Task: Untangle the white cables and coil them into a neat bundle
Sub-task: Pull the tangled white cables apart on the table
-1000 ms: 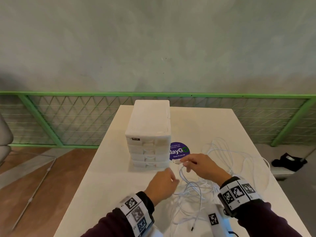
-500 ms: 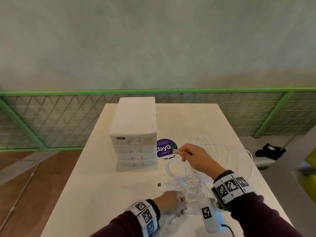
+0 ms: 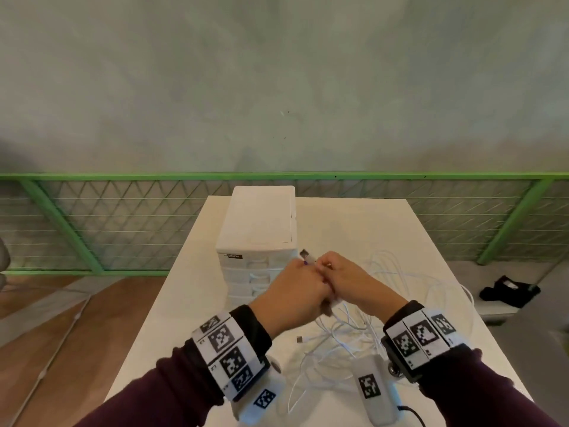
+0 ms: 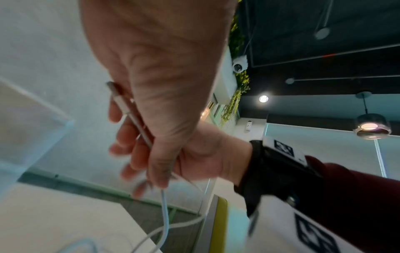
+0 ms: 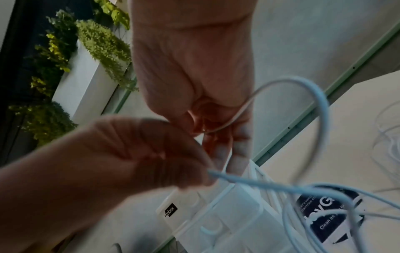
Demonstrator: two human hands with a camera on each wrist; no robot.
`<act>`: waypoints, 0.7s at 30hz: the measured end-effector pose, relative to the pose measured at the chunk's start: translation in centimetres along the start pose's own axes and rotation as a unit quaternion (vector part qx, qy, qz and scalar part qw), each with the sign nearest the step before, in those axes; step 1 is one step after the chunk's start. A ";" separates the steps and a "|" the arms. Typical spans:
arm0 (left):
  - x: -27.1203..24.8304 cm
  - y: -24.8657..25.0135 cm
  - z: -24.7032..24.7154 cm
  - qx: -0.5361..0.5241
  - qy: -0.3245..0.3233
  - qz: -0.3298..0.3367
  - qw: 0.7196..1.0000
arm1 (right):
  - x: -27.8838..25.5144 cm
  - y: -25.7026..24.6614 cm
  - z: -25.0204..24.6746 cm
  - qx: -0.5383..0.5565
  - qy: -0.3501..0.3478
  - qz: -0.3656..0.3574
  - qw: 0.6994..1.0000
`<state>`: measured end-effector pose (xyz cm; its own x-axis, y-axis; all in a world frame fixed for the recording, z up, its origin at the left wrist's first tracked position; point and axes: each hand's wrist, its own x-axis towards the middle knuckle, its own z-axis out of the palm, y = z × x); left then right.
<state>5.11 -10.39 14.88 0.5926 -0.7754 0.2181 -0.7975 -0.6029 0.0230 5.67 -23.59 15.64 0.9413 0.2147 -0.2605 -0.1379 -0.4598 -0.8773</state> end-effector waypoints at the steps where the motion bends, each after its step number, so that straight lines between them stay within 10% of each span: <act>1: 0.2 -0.4 0.0 0.005 0.036 -0.008 0.999 | -0.1 0.0 0.0 0.005 -0.014 0.009 1.000; 6: 0.6 -1.6 1.2 -0.101 0.206 -0.105 0.968 | -0.3 0.5 -1.0 0.096 0.013 0.031 0.995; 10: -0.3 -1.2 4.4 -0.337 0.257 -0.327 0.845 | -0.5 1.6 -1.9 0.076 0.012 0.067 0.995; 16: -2.2 -1.1 13.2 -0.234 -0.143 -0.360 0.892 | -1.4 3.1 -2.8 0.037 -0.042 0.061 0.997; 21: -1.7 -0.1 16.0 -0.135 -0.259 -0.296 0.909 | -1.9 3.5 -3.8 -0.039 -0.012 0.044 0.998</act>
<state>6.02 -11.97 -1.11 0.8453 -0.3562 -0.3982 -0.2788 -0.9299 0.2399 4.59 -28.90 14.57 0.9186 0.1907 -0.3462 -0.1952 -0.5427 -0.8169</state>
